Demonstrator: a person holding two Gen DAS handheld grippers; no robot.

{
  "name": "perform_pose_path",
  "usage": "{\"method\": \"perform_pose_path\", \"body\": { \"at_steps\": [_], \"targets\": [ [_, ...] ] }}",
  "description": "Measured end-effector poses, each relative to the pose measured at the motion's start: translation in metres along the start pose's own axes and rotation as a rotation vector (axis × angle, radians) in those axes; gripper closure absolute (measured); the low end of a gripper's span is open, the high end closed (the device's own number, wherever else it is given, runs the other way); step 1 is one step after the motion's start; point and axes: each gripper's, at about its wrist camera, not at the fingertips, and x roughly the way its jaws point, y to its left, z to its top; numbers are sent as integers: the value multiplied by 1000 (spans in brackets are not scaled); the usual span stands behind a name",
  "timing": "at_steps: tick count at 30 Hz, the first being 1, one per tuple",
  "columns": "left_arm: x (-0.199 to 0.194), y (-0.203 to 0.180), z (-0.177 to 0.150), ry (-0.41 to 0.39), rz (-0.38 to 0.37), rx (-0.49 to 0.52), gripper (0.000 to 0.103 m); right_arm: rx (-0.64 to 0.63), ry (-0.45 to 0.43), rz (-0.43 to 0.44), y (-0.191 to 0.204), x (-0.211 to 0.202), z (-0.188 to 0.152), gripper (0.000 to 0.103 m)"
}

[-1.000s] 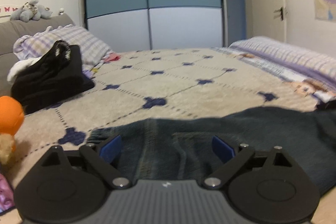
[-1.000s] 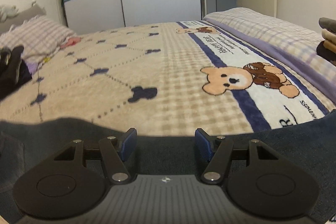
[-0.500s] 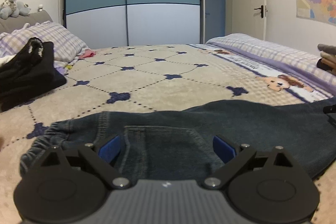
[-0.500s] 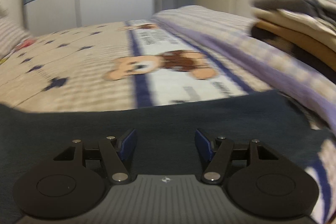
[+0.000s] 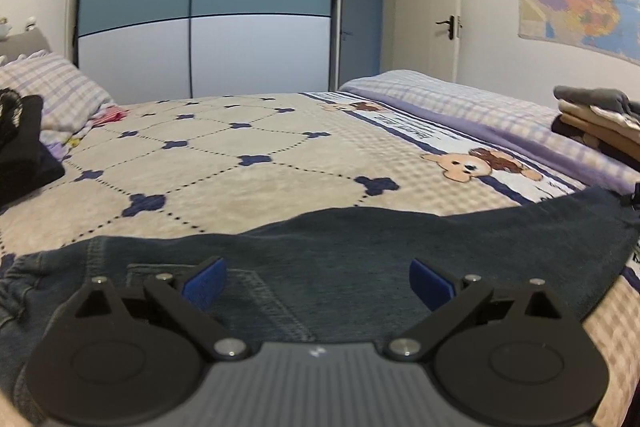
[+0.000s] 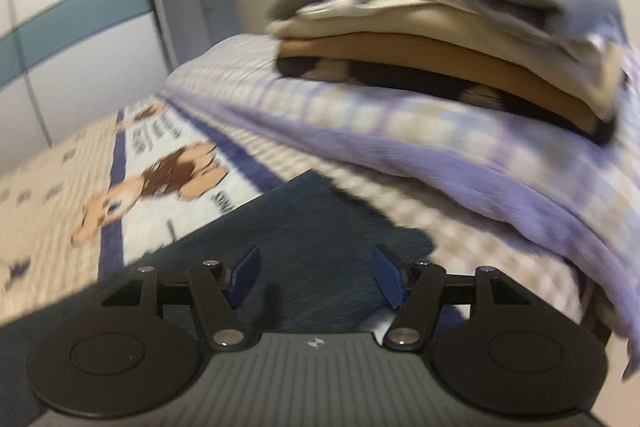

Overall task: Fold clothes
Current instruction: 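Grasp the folded leg end with the right gripper and lift it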

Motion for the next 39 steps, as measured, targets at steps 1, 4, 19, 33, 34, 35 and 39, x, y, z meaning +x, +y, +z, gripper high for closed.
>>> {"method": "perform_pose_path", "body": {
  "at_steps": [1, 4, 19, 33, 34, 35, 39],
  "targets": [
    [1, -2, 0, 3, -2, 6, 4, 28, -3, -8, -5, -2, 1, 38],
    [3, -5, 0, 9, -2, 18, 4, 129, 10, -14, -22, -2, 4, 38],
    [2, -4, 1, 6, -6, 3, 4, 568, 122, 133, -60, 18, -5, 53],
    [-3, 0, 1, 20, -112, -125, 4, 343, -105, 236, -2, -23, 25, 88],
    [-3, -4, 0, 23, -126, -114, 4, 328, -119, 255, 2, -28, 27, 88],
    [-4, -8, -1, 27, -139, -102, 4, 310, -132, 274, 6, -32, 28, 88],
    [-5, -22, -2, 39, -191, -52, 4, 203, -190, 350, 26, -48, 34, 88]
  ]
}}
